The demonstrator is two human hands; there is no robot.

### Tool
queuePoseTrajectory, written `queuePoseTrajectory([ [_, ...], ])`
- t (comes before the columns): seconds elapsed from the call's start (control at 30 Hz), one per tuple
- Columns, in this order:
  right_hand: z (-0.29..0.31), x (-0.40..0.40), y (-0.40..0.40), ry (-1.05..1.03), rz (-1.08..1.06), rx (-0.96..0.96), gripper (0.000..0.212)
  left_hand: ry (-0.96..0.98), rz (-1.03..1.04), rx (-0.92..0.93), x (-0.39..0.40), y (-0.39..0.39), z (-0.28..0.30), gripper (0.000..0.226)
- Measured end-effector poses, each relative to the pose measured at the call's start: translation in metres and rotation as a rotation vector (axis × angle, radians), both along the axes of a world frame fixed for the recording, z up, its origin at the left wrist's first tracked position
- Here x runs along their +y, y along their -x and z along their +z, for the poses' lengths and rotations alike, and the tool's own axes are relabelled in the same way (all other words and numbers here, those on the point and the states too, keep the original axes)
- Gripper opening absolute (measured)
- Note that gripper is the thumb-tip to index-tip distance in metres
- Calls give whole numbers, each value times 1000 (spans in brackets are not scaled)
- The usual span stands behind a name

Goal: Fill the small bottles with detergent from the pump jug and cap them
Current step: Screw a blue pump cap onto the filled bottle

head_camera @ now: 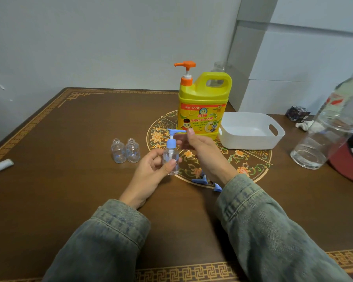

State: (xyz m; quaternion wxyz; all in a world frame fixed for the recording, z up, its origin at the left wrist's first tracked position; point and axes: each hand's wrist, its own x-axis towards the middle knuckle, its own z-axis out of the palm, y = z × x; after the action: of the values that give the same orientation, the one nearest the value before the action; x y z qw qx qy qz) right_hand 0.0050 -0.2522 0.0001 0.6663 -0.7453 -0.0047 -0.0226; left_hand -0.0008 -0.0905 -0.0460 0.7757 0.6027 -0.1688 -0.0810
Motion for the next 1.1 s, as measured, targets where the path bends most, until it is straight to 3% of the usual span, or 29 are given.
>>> queuePoseTrajectory([
  [0.17,6,-2,8,69,60,-74,18,-19,23,-26,2,-2,-3,30],
  [0.3,-1,7,4,235,-44,-83,45,-42,39,-30,0,-2,-5,38],
  [0.63,-1,6,5,103,62,-128,25,-129,34,-99,4,-4,-5,49],
  [0.83,1,5,6,138,126,-142,29,-109,0,-88,7,-6,-6,47],
  [0.97,-4,6,3,123,135,-106,43,-137,25,-94,6,-6,-7,44],
  [1.1,-11,8,3,143,69,-104,36,-183,68,-115,5,-6,-9,42],
])
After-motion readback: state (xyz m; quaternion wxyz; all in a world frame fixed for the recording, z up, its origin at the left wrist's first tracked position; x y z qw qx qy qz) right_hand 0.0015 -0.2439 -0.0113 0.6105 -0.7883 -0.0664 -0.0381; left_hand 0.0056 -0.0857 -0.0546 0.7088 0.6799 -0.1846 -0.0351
